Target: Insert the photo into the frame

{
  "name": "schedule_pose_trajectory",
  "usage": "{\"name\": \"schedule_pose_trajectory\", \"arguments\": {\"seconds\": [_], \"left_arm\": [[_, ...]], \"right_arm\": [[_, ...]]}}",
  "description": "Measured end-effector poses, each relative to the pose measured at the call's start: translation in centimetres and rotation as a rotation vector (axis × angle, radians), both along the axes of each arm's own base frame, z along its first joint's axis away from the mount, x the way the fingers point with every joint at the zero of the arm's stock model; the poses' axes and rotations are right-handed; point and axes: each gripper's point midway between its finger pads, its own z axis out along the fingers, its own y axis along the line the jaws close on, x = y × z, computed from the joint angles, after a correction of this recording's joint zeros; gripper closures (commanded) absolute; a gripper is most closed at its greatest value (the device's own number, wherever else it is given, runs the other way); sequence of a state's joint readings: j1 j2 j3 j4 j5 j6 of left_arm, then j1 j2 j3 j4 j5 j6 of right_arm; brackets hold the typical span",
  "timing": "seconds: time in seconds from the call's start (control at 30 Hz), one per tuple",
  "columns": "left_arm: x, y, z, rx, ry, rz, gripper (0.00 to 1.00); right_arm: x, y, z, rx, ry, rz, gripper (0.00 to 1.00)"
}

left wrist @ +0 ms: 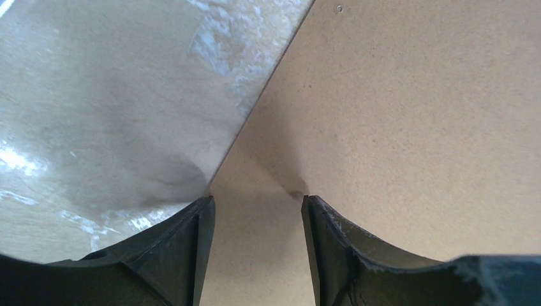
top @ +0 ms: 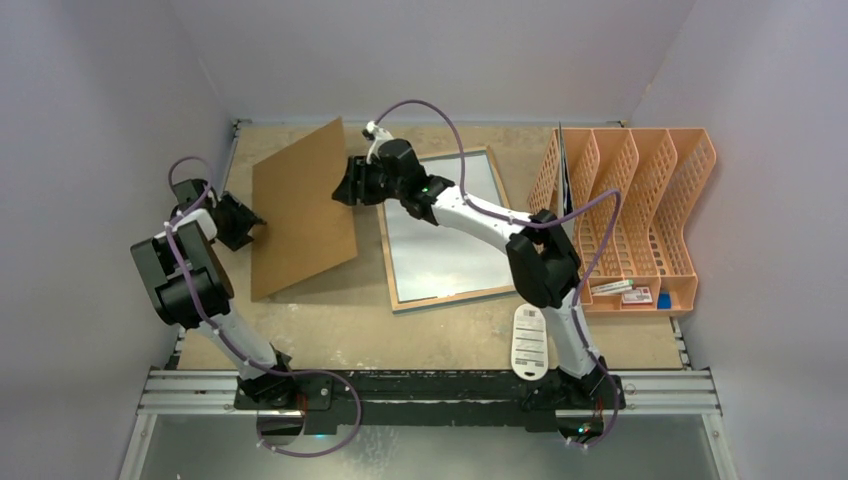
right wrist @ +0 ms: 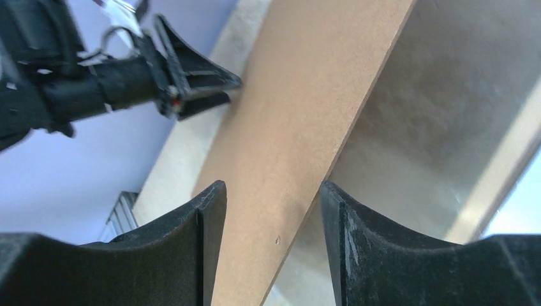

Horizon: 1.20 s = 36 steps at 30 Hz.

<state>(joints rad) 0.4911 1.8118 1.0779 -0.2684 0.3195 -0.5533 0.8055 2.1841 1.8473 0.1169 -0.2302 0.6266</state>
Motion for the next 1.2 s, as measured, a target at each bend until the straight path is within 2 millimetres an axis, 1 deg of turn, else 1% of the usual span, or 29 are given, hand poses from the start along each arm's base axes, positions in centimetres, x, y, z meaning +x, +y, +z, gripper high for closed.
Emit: {"name": "schedule_pose_trajectory", "arguments": {"seconds": [0.17,0.33,0.4,0.5,0.57,0.6,0.63,0.77,0.83,0.93,1.0,1.03,1.2], "left_arm": [[-0.4,-1.3,0.3,-0.014,-0.022,-0.038,0.45],[0.0,-3.8,0.4,-0.026,-0.042,-0.109,0.45],[-0.1,-6.2,0.0,-0.060,-0.043,-0.166,0.45],[-0.5,-10.6,0.0,-0.132,-0.063,-0.267,0.45],[-1.0,-12.6,-0.1,-0.171,-0.068,-0.313,0.45],[-1.3,-13.3,0.0,-0.188,-0.069,-0.328,0.45],[-1.4,-13.6,0.0,-0.193,-0.069,-0.333,0.45],[-1.6,-13.6,0.5,-0.189,-0.051,-0.328,0.39],[-1.7,-13.5,0.9,-0.177,-0.032,-0.330,0.36],[-1.5,-12.8,1.6,-0.125,-0.012,-0.323,0.30],[-1.0,-11.9,2.2,-0.075,-0.007,-0.307,0.21],[-0.6,-11.3,2.6,-0.047,-0.009,-0.296,0.19],[2.4,-7.9,5.4,0.109,-0.046,-0.213,0.16]], "right_arm": [[-1.8,-2.5,-4.0,-0.073,0.080,-0.021,0.45],[-4.0,-4.7,-7.5,-0.120,0.166,-0.026,0.47],[-4.6,-5.2,-8.2,-0.116,0.184,-0.026,0.47],[-5.3,-6.0,-8.2,-0.103,0.198,-0.029,0.48],[-5.4,-6.4,-7.9,-0.096,0.194,-0.043,0.48],[-5.3,-6.8,-7.7,-0.096,0.192,-0.058,0.48],[-5.2,-7.1,-7.5,-0.095,0.190,-0.070,0.48],[-4.1,-8.2,-6.9,-0.101,0.169,-0.145,0.45],[-3.5,-8.7,-7.2,-0.117,0.169,-0.184,0.43],[-2.4,-9.3,-7.8,-0.146,0.193,-0.240,0.38],[-1.1,-9.4,-8.2,-0.152,0.203,-0.278,0.31],[-0.4,-9.4,-8.4,-0.155,0.205,-0.297,0.30],[3.0,-9.6,-9.8,-0.169,0.203,-0.359,0.29]]}}
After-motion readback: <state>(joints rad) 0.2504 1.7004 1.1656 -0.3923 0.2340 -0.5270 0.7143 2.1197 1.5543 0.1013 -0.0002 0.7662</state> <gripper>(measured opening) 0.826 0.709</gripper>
